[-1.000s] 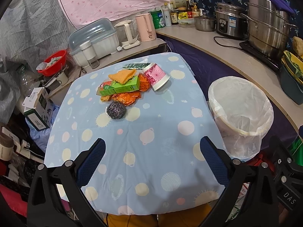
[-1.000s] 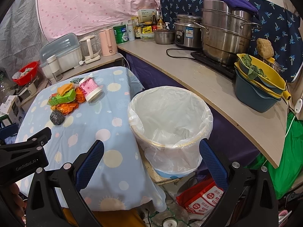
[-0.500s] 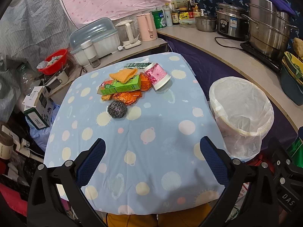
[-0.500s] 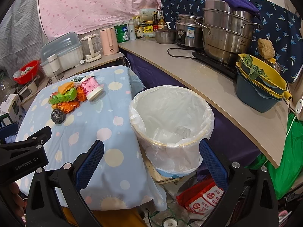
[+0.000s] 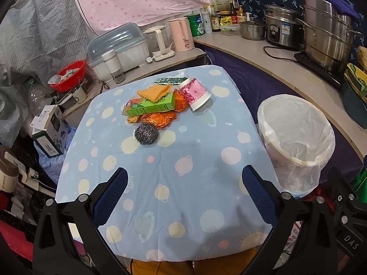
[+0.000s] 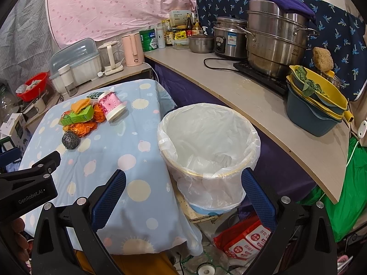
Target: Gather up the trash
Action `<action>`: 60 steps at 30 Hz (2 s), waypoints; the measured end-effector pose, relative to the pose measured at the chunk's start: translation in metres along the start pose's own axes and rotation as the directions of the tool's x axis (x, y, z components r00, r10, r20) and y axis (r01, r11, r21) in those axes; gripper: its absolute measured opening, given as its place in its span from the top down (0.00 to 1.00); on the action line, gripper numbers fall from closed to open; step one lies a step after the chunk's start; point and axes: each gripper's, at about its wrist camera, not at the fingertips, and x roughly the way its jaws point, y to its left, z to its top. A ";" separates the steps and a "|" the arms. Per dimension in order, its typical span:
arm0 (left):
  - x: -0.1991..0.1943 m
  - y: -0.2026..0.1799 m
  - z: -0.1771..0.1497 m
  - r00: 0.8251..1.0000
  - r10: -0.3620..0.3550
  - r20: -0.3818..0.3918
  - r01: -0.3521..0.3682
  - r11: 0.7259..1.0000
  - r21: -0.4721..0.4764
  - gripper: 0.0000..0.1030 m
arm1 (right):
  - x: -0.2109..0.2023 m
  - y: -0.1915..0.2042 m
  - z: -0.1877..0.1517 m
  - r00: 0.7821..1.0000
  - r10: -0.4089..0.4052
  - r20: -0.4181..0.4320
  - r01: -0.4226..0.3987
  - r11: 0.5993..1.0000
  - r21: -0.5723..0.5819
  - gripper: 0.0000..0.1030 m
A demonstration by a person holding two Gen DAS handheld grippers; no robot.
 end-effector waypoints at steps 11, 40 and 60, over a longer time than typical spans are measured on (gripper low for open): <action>0.004 0.009 0.002 1.000 -0.013 0.017 0.013 1.000 -0.015 0.08 | 0.007 0.015 -0.001 1.000 0.000 -0.013 0.000 1.000 -0.017 0.06; 0.146 0.141 0.015 0.987 -0.016 -0.162 -0.028 0.964 -0.265 0.07 | 0.111 0.103 0.035 0.996 0.041 -0.085 -0.047 0.996 -0.071 0.07; 0.261 0.146 0.039 0.951 -0.209 -0.226 0.129 0.938 -0.322 0.25 | 0.228 0.183 0.104 0.984 0.144 -0.104 -0.152 0.986 -0.073 0.07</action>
